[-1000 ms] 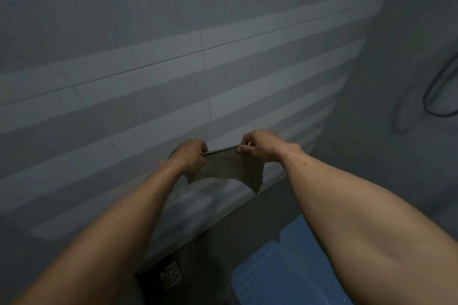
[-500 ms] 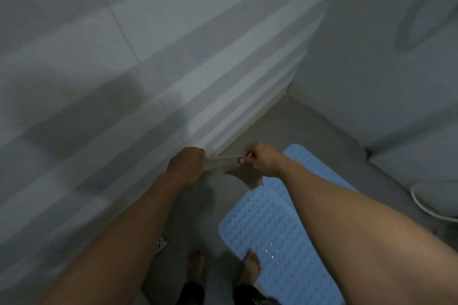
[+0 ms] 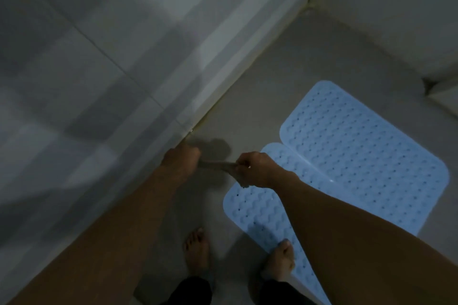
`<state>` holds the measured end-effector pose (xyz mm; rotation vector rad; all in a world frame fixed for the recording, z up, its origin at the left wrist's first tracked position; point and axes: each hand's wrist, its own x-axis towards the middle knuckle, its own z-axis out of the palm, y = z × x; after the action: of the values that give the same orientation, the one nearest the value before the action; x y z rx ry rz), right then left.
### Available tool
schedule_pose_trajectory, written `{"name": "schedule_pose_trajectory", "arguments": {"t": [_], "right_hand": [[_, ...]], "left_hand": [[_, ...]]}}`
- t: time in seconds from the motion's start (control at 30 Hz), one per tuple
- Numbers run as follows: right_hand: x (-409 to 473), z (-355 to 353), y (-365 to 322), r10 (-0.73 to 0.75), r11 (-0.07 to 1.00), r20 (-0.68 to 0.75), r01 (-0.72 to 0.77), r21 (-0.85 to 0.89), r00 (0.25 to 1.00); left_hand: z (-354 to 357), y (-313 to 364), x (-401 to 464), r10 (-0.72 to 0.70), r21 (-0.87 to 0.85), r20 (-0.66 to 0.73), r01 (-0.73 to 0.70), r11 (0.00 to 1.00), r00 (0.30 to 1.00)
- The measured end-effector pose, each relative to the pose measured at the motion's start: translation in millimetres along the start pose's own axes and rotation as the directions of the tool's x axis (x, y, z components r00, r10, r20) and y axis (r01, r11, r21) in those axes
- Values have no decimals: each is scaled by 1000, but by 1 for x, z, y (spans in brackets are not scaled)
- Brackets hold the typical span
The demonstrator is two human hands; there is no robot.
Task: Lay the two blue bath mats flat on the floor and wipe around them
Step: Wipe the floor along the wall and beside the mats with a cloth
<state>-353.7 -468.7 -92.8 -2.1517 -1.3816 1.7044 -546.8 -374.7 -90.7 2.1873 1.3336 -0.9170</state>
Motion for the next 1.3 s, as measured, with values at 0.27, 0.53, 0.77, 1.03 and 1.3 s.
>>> {"name": "schedule_pose_trajectory", "arguments": {"t": [0.27,0.53,0.77,1.03,1.3], "right_hand": [[122,73,90,8,997,109,0,-71,994],[206,63,167,10,976,-148,-42,-214,989],[235,81,209,-217,956,-517,71,-286,828],[243,165,189,-370,929,-725,210,-305,581],[257,219,185,-214,968,-752,32,-248,623]], "left_hand": [[82,14,115,40,163,114,-59,985,993],[130,59,248,196,240,-64,-176,955,978],[169,53,282,396,374,-495,-222,900,773],[233,8,262,507,321,-518,-393,862,689],[240,-3,270,435,209,-391,-382,900,811]]}}
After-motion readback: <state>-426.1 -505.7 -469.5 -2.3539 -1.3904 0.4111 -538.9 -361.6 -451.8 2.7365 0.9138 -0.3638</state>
